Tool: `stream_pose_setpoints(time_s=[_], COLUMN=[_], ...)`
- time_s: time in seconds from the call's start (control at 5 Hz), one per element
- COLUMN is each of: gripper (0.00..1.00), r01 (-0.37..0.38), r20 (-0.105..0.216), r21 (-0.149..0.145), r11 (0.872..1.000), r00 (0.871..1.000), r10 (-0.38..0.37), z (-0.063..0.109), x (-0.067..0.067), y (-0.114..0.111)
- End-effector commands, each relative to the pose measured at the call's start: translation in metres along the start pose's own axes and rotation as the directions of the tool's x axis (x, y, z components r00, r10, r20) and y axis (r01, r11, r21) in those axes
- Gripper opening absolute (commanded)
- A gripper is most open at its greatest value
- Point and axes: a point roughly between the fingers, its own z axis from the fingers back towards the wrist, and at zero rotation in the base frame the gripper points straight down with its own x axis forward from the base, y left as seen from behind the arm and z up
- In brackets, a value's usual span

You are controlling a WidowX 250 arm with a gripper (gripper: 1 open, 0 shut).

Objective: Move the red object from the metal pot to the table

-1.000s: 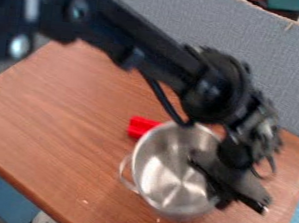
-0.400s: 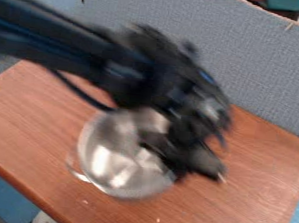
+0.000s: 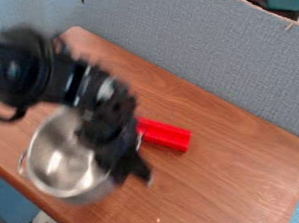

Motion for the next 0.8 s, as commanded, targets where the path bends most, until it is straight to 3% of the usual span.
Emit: stream_pose_setpoints(time_s=[0.0, 0.2, 0.4, 0.6], gripper=[0.00, 1.00, 1.00, 0.00], r01=[0.224, 0.147, 0.035, 0.167], r20=[0.023, 0.053, 0.057, 0.067], r21=[-0.068, -0.039, -0.010, -0.030], r11=[0.972, 0.988, 0.999, 0.986], r00=[0.975, 0.988, 0.998, 0.984], r10=[-0.223, -0.144, -0.034, -0.164], z=[-0.032, -0.057, -0.075, -0.066], x=[0.022, 0.015, 0.011, 0.013], y=[-0.018, -0.007, 0.002, 0.024])
